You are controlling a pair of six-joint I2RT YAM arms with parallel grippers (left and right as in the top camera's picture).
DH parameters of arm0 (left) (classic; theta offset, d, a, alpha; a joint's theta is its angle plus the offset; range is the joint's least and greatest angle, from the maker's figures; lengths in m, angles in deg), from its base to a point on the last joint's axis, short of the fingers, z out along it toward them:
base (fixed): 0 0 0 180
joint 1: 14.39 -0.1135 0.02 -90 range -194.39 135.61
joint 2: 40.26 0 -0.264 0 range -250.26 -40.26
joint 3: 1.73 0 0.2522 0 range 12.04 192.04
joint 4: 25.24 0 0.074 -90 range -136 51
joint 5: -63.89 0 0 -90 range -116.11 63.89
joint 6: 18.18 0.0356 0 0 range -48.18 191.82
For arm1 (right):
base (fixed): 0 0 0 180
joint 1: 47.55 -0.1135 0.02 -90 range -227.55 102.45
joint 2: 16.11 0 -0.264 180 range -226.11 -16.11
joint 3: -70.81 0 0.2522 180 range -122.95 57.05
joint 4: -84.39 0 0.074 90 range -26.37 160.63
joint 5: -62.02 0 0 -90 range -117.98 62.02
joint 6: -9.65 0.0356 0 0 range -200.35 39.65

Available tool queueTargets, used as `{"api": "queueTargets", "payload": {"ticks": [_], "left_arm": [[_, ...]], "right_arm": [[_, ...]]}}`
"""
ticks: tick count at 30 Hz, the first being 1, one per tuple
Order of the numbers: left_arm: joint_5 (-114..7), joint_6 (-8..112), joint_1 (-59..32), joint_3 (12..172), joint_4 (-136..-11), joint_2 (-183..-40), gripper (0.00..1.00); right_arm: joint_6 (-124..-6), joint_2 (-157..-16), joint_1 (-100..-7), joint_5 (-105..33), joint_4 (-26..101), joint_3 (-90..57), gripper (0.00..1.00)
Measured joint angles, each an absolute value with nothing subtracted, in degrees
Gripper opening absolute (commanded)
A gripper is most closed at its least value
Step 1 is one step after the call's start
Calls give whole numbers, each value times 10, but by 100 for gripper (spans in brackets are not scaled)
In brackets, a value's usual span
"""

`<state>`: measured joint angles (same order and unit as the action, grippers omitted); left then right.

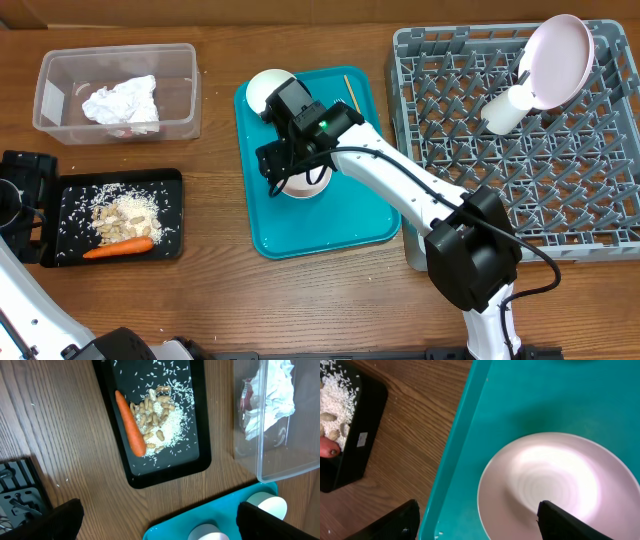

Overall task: Sort waste into correct bins and load items into the dishwasher rack
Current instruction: 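Lift the pink bowl off the teal tray toward the rack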

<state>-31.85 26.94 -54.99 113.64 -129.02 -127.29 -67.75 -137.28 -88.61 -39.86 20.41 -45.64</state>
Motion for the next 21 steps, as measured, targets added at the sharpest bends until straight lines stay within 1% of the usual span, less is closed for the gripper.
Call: {"api": "queueTargets", "payload": {"ticks": [5,8,12,15,21], "left_arm": [[-318,269,-550,1136,-1290,-1273,100],[-318,269,-550,1136,-1290,-1273,100],[-318,269,-550,1136,-1290,-1273,100],[-318,269,-550,1136,-1290,-1273,100],[-318,269,-550,1136,-1290,-1273,100]], "right_arm": [[-680,-1373,-894,-400,248,-418,77],[-682,-1375,-897,-401,260,-401,69],[-682,-1391,-900,-397,265,-392,68],[-682,-1402,-914,-374,268,-382,67],[-671,-1405,-960,-307,270,-381,59]]}}
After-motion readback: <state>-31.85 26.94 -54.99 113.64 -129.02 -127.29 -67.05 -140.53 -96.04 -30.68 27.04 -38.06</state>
